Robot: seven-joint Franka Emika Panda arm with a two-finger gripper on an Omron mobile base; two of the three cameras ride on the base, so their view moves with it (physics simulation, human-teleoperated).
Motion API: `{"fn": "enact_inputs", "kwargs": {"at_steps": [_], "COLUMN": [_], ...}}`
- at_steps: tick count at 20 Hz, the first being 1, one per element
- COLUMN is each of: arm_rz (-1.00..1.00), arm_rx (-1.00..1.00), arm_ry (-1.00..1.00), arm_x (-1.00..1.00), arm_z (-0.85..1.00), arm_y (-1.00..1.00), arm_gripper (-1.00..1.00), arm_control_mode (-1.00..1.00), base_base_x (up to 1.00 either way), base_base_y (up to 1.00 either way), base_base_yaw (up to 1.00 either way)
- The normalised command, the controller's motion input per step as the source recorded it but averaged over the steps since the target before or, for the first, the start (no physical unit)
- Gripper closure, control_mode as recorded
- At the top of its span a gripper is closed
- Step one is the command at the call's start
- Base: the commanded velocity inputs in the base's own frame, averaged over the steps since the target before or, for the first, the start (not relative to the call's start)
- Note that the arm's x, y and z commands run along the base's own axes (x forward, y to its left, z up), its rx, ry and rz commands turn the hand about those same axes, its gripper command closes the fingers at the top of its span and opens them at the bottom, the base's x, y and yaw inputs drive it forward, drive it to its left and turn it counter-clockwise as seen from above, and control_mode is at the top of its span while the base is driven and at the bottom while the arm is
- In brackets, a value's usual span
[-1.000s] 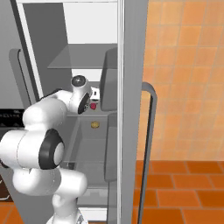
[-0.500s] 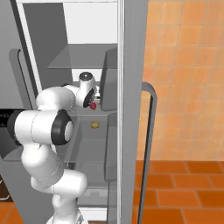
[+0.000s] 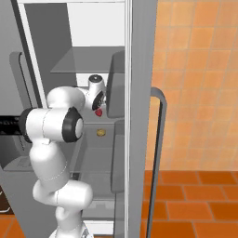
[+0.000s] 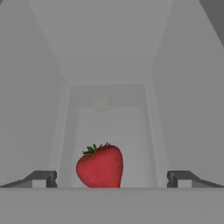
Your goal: Take the strawberry from the fridge and place it on top of the pancake, located on the dining counter.
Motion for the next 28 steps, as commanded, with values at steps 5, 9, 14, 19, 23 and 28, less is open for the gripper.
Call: {"fn": "enact_inputs", "kwargs": {"at_steps": [5,9,14,19,23,28], "arm_rz": [0.00,0.03,0.01,0.02,0.01,0.00], "arm_rx": [0.00,0.00,0.00,0.00,0.00,0.00], "arm_ry": [0.07,0.04,0.05,0.00,0.02,0.01], "arm_x": [0.00,0.13,0.18,0.15,0.01,0.00], "arm_z": [-0.28,-0.13,-0.16,-0.03,-0.16,-0.14], "arm_y": [0.14,0.04,0.00,0.00,0.03,0.00], "arm_gripper": [-1.00,-1.00,-1.00,-1.00,1.00,1.00], "arm_control_mode": [-1.00,-1.00,-1.00,-1.00,-1.00,-1.00], "base_base_x": [0.00,0.00,0.00,0.00,0.00,0.00], "base_base_y": [0.00,0.00,0.00,0.00,0.00,0.00], "base_base_yaw": [0.00,0.00,0.00,0.00,0.00,0.00]}}
